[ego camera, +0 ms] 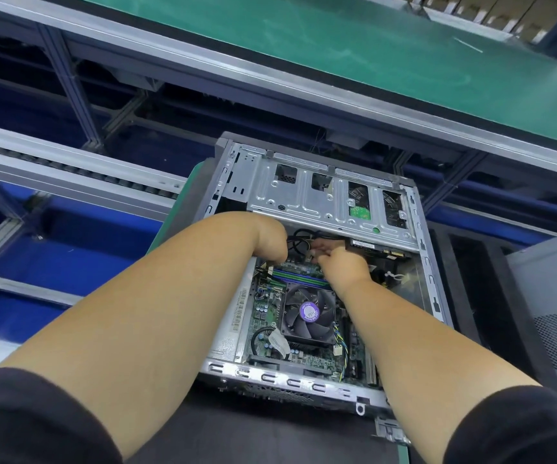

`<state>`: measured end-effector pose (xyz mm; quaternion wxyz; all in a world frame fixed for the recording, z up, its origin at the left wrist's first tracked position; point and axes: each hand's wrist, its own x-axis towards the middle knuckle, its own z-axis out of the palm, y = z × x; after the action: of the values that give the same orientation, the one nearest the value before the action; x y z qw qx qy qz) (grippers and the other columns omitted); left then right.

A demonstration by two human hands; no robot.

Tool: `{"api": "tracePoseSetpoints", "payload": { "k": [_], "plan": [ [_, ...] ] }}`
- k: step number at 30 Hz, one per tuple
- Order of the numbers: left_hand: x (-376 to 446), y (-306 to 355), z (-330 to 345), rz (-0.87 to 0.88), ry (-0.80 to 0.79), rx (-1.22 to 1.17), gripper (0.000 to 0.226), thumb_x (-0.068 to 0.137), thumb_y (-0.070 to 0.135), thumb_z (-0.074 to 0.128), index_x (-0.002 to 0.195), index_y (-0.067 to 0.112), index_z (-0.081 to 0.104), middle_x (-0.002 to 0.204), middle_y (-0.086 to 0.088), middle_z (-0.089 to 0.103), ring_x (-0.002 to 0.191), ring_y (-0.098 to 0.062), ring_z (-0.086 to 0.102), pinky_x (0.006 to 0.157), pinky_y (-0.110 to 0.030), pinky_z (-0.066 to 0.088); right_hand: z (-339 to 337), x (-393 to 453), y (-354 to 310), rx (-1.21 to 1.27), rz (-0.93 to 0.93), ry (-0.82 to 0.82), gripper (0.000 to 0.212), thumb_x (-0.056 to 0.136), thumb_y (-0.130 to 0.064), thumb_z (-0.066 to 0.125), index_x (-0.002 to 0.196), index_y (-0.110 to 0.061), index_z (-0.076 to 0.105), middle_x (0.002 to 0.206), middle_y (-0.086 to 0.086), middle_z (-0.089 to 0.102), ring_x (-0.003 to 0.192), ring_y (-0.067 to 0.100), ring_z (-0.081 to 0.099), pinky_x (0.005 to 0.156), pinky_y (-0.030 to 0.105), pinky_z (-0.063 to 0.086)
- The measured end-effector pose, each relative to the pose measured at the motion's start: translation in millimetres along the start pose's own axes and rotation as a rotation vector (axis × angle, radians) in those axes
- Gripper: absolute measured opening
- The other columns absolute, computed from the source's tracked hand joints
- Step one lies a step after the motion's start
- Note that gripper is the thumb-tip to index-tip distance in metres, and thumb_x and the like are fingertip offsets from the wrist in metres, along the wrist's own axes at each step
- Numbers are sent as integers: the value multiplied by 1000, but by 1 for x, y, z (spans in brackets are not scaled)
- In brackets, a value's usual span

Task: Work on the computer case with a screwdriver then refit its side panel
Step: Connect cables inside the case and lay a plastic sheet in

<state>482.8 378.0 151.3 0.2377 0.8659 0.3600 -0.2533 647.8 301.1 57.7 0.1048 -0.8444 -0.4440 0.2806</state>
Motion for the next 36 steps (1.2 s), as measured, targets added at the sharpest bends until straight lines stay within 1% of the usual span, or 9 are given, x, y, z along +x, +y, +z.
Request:
{"api": "tracePoseSetpoints", "payload": {
  "k": [3,5,8,12,19,21,26,32,36],
  "plan": [
    [-2,2,1,-8,3,1,36,85,11,52,121,9,57,115,-5,51,99,-24,51,83,-33,43,0,0,1,-88,6,4,36,101,-24,40,133,-14,52,118,10,68,97,31,65,84,37,54],
    [-4,3,0,-17,7,-6,49,85,11,53,134,11,53,132,-8,54,116,-27,54,91,-37,47,0,-1,3,-131,12,12,37,102,-24,39,135,-12,49,122,12,66,104,33,64,91,41,52],
    [-5,4,0,-14,12,-9,51,84,11,54,135,12,52,136,-10,53,118,-28,54,93,-37,49,0,0,4,-136,5,13,38,102,-21,38,137,-12,48,124,11,65,105,32,63,91,40,52],
    [-6,4,0,-10,3,-20,48,83,11,54,131,10,56,129,-12,57,100,-26,57,78,-32,46,1,2,4,-105,-7,11,37,102,-20,39,136,-14,51,124,9,66,105,31,64,90,39,52],
    [-7,5,0,-7,-8,-39,46,83,11,54,128,8,58,121,-12,62,89,-23,55,72,-31,45,1,4,5,-142,16,14,38,102,-26,40,136,-13,49,122,11,66,105,33,63,91,41,53],
    [-7,6,0,-3,-9,-37,46,84,11,54,129,8,57,120,-12,63,90,-24,57,73,-31,46,2,4,6,-143,15,31,37,102,-27,41,135,-14,51,121,11,66,105,32,63,91,40,52],
    [-8,7,-1,10,-5,-21,47,84,9,54,131,10,57,127,-10,60,113,-26,59,84,-33,49,5,6,8,-131,13,59,36,102,-31,43,131,-13,54,123,9,67,112,30,61,96,38,49],
    [-7,6,-1,8,-5,-30,47,85,9,52,131,8,58,129,-11,59,114,-27,59,86,-33,49,5,7,8,-133,6,60,35,101,-35,43,132,-21,53,118,9,67,105,30,64,92,39,52],
    [-5,6,0,8,-5,-28,45,85,9,52,129,7,58,128,-12,60,101,-25,59,81,-32,47,3,7,7,-152,9,47,39,101,-40,43,134,-20,53,114,13,68,102,33,64,91,41,53]
  ]
}}
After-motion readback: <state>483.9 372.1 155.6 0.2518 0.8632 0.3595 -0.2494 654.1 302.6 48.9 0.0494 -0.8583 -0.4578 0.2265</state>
